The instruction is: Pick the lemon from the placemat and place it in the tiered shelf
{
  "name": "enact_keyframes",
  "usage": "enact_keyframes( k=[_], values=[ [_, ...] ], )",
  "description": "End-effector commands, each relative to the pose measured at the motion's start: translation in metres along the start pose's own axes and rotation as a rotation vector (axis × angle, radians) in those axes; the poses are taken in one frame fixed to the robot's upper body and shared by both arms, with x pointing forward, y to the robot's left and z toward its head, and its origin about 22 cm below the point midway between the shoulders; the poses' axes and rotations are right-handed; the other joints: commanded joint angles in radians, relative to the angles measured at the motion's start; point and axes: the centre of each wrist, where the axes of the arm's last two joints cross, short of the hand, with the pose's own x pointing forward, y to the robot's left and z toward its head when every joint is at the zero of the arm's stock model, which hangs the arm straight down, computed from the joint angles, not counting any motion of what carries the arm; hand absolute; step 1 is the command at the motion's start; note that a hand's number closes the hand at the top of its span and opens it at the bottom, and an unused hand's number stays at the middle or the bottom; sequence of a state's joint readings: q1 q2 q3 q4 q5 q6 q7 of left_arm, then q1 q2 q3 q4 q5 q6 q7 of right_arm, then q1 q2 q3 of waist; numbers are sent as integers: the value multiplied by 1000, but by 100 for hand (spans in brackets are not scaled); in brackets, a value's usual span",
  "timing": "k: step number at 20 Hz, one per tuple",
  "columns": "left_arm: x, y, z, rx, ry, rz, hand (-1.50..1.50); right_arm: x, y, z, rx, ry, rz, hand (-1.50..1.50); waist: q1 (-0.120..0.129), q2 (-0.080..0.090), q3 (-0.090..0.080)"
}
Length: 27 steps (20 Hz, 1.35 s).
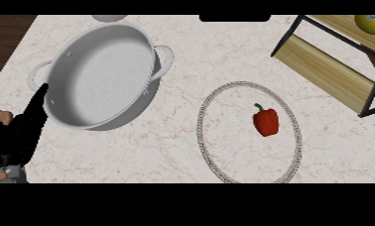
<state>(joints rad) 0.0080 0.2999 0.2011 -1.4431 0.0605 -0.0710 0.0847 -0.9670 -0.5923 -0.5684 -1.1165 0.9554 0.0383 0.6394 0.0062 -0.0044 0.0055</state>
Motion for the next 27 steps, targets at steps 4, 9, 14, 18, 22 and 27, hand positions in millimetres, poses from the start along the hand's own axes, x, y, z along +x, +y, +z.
enact_keyframes(
  k=[4,9,14,18,22,27],
  values=[
    [-14,3,-2,-24,54,11,0,-9,-47,2,27,1,-244,-150,-22,-2,-6],
    [-15,-7,-2,-15,56,19,0,-10,-98,19,-41,-33,-355,-150,-29,-4,-6],
    [-6,12,6,2,50,17,0,-27,-170,51,-124,-10,-324,-150,-42,-10,-7],
    [-18,10,12,27,71,17,0,-58,-234,68,-178,40,-338,-150,-66,-14,-6],
    [-15,14,21,46,75,15,0,-83,-279,81,-132,83,-245,-150,-87,-22,-5],
    [-19,21,20,72,94,27,0,-122,-328,106,-142,12,-282,-150,-103,-23,-5]
  ],
)
